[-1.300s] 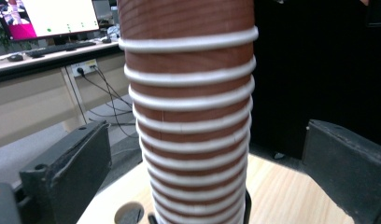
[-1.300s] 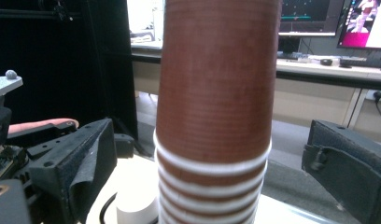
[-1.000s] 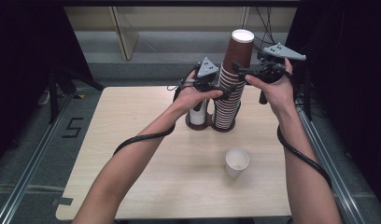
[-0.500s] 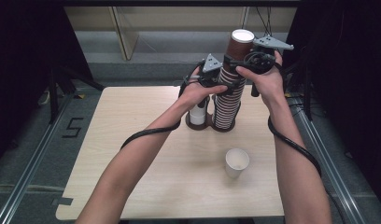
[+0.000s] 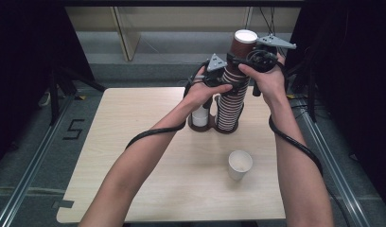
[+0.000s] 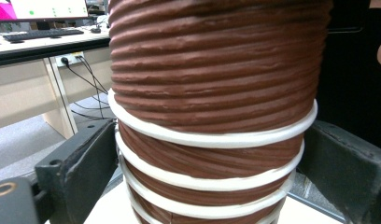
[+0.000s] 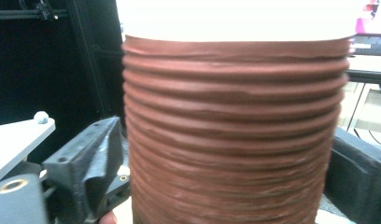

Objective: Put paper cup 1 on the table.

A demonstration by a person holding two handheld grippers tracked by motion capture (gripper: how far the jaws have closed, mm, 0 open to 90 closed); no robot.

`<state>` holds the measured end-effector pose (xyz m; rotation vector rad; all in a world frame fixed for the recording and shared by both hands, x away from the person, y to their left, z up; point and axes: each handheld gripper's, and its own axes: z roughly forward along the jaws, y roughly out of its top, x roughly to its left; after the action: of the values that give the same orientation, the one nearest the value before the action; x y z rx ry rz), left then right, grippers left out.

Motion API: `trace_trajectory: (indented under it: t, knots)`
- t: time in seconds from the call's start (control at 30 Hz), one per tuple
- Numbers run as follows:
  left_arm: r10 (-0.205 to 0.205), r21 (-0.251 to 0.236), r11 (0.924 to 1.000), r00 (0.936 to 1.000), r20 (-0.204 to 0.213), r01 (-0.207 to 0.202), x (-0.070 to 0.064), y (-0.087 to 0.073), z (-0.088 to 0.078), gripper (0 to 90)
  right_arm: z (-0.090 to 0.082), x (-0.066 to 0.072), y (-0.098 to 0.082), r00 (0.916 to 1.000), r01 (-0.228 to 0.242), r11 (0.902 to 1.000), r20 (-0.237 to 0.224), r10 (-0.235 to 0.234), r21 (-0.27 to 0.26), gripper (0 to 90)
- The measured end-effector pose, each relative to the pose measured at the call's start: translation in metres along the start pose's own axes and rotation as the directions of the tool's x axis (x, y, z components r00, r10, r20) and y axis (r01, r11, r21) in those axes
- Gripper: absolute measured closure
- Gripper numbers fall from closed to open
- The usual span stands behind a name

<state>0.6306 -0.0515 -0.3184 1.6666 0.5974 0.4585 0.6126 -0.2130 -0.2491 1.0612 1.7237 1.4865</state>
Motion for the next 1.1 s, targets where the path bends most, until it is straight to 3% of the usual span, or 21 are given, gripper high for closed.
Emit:
trace_trajectory:
  t: [0.07,0.57,0.77,1.1]
  knots:
    - [-0.005,-0.001,1.0000,1.0000,0.000,0.005,-0.0002,0.0006,-0.0001,5.2,-0.0005,-0.0018,0.0001,1.0000,-0.002,1.0000,0.009,0.002,-0.004,15.2]
    - [-0.014,-0.005,0.9999,0.9999,-0.004,0.014,-0.0007,0.0009,-0.0005,5.6,-0.0009,-0.0012,-0.0019,0.9995,-0.022,0.9993,0.019,0.023,-0.028,16.7]
    - [-0.017,-0.006,0.9998,0.9998,-0.007,0.017,-0.0009,0.0010,-0.0001,5.6,-0.0010,-0.0012,-0.0001,0.9993,-0.034,0.9993,0.017,0.034,-0.014,17.0]
    - [-0.016,-0.003,0.9999,0.9998,-0.008,0.016,-0.0016,0.0012,-0.0004,5.5,-0.0024,-0.0006,0.0032,0.9996,-0.019,0.9992,0.020,0.019,-0.036,17.9]
